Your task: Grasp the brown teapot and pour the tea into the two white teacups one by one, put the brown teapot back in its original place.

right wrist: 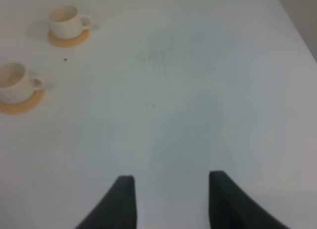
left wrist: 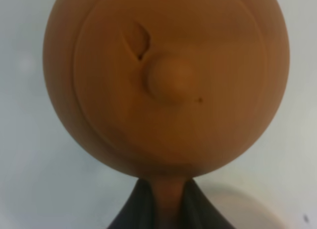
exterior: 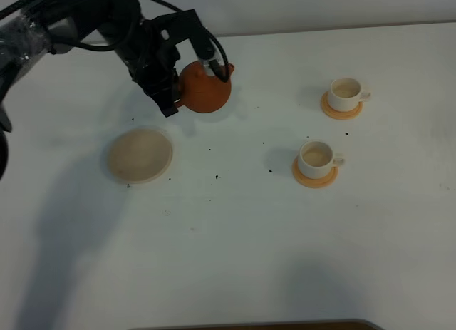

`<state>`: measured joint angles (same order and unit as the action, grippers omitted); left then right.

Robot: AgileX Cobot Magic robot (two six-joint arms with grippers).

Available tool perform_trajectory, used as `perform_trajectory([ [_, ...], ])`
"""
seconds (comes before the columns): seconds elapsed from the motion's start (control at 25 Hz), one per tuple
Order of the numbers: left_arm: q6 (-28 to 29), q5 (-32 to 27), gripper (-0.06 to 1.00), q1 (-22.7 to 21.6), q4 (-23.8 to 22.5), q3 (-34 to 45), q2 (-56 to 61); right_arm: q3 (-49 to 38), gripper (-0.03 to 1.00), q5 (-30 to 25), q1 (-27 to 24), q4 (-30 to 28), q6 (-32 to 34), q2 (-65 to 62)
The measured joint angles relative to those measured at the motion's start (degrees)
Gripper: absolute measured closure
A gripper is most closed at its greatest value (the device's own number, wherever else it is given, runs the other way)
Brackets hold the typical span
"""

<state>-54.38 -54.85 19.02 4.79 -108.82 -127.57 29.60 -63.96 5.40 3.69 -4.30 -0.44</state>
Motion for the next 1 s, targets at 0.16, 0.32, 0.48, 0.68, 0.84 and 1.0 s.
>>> perform_trajectory([
  [0.16, 0.03, -4.86, 0.8, 2.35, -1.08, -12.8, -7.46, 0.0, 0.59, 0.0, 0.0, 0.0, 0.0, 0.0],
  [0.32, 0.08, -7.1, 0.8, 4.37, -1.52, -24.73, -14.44, 0.0, 0.59, 0.0, 0.0, 0.0, 0.0, 0.0],
  [0.48, 0.08, -7.43, 0.8, 6.31, -1.61, -32.66, -20.73, 0.0, 0.59, 0.0, 0.0, 0.0, 0.0, 0.0],
  [0.68, -1.21, -4.65, 0.8, 8.61, -2.51, -35.85, -25.36, 0.0, 0.59, 0.0, 0.0, 0.0, 0.0, 0.0],
  [0.84, -1.61, -1.52, 0.8, 9.68, -2.54, -36.27, -25.68, 0.0, 0.59, 0.0, 0.0, 0.0, 0.0, 0.0],
  [1.0, -2.36, -0.81, 0.8, 10.14, -2.38, -37.04, -25.86, 0.0, 0.59, 0.0, 0.0, 0.0, 0.0, 0.0],
])
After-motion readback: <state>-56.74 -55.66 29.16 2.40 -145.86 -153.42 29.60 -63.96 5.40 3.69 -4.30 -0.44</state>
